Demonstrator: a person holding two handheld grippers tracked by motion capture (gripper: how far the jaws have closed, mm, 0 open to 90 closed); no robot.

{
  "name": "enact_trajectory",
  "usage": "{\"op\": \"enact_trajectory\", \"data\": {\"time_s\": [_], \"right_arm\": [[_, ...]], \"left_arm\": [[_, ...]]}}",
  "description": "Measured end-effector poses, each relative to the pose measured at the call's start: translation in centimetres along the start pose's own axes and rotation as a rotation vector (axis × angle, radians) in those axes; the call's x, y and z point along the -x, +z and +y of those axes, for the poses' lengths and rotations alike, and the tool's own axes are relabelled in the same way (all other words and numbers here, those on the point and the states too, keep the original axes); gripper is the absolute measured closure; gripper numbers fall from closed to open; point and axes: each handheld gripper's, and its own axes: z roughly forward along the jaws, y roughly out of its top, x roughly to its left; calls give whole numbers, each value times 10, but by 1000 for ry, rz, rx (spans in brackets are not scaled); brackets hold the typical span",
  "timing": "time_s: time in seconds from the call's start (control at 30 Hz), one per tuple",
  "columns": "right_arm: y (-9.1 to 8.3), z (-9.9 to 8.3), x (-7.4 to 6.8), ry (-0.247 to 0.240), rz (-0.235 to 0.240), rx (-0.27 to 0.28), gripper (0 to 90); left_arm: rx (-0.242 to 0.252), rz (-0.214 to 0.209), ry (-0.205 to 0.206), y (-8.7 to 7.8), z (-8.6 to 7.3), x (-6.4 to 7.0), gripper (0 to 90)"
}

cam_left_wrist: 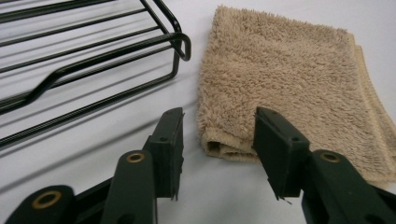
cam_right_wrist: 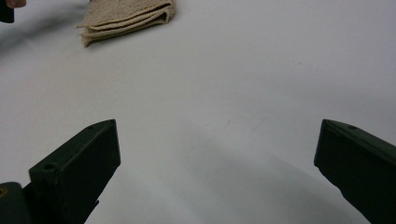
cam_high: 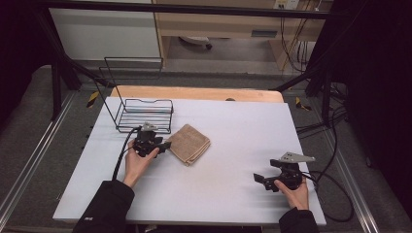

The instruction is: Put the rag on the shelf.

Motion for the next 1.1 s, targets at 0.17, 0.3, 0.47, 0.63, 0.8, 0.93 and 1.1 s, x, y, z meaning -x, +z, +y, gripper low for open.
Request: {"op": "enact_trajectory", "data": {"time_s": [0.17,0.3,0.47,0.63,0.8,0.93,1.1], "right_arm": [[0,0,0,0,0,0,8],[0,0,0,2,1,0,8],[0,0,0,0,1,0,8],[0,0,0,2,2,1,8],[0,0,0,2,3,-1,9],[0,0,-1,4,5,1,9],[1,1,-3,6,8,16,11]], "left_arm": [[-12,-3,-10,6,-2,-2,579],[-15,-19,-9,8,-2,-3,627],[-16,-27,2,10,-3,0,690],[-16,-27,11,11,-2,3,779],[-27,-18,17,10,0,7,831],[-33,-15,24,6,4,10,849],[-30,-38,15,-6,5,10,852]]}}
